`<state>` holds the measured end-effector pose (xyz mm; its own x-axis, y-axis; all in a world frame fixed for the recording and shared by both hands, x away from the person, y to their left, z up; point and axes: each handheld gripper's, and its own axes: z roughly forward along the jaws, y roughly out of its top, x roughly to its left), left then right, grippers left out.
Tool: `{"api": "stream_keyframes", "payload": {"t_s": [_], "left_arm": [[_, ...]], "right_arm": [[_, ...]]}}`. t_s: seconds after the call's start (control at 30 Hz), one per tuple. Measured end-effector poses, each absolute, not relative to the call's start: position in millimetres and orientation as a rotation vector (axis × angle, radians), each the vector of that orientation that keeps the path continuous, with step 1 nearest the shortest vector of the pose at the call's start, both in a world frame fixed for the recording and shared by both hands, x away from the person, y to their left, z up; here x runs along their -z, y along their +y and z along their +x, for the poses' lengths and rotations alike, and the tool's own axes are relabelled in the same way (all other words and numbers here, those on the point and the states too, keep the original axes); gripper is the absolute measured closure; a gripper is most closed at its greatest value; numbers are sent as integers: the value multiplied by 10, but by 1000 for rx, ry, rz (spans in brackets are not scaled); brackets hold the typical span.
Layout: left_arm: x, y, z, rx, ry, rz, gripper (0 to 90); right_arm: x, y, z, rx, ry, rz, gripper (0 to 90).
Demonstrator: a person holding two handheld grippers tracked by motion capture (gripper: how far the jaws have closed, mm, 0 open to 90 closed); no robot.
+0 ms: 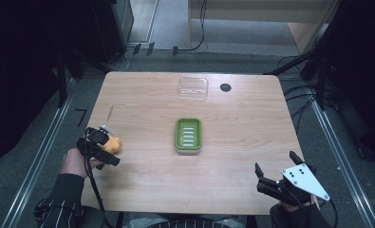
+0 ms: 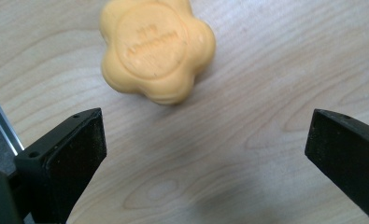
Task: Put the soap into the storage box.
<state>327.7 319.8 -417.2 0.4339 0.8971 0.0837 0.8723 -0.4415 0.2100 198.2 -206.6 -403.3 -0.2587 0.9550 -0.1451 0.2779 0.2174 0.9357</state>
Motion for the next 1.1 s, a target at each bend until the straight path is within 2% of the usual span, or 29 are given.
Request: {"api": "stream_keyframes", "payload": {"t_s": [0.6,1.1], "left_arm": [[4156,3219,3575,-270,1602,2524,0],[4346,3222,3839,-214,1629,2583,0]], "right_arm": [[4034,-2064,1985,-1072,1697,1164,0],[4035,-2066,1986,-1074,1696,1165,0]]}}
